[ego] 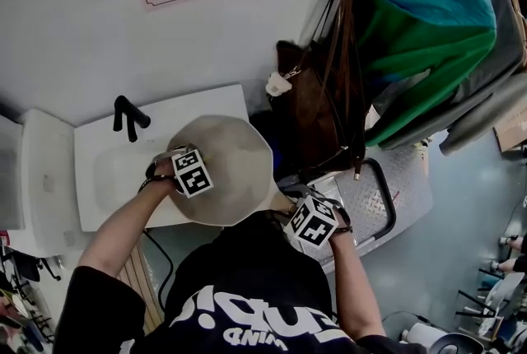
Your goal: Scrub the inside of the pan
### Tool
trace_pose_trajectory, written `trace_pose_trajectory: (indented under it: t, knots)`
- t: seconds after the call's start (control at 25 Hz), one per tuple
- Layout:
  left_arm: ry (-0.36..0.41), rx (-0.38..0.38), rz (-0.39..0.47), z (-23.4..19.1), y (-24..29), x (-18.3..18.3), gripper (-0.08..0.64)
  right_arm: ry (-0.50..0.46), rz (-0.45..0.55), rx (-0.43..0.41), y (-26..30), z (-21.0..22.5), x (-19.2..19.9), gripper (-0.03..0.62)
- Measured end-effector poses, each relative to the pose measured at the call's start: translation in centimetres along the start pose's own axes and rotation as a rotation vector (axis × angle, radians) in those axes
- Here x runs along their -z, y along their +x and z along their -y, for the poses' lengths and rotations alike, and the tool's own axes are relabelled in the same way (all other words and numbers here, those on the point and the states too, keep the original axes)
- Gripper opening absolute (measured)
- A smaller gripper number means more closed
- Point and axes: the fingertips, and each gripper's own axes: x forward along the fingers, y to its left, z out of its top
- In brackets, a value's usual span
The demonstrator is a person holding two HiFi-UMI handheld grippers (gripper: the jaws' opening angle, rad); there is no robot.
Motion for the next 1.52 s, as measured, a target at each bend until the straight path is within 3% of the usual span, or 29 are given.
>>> trace_pose_trajectory:
  t: [0.52,0.84,1.12,1.52]
  knots:
    - [0.007,0.227,-0.057,6.1,-1.2,0.6,0.074,0.005,0.000,0.010,0.0,0.1,-0.1,0.231]
    - [-0.055,0.347,0.035,9.9,-1.4,-2.0,0.075,0.007,0.002,0.016,0.0,0.1,0.0,0.230]
    - [-0.087,0.371,0.139,11.7,-1.2,-5.7,0.078,0.000,-0.005,0.017,-0.1,0.2,0.0,0.230]
    - [-0.119,0.313,0.231,11.1,-0.6,-9.2,0.077,-0.010,-0.014,0.018,-0.1,0.2,0.0,0.230]
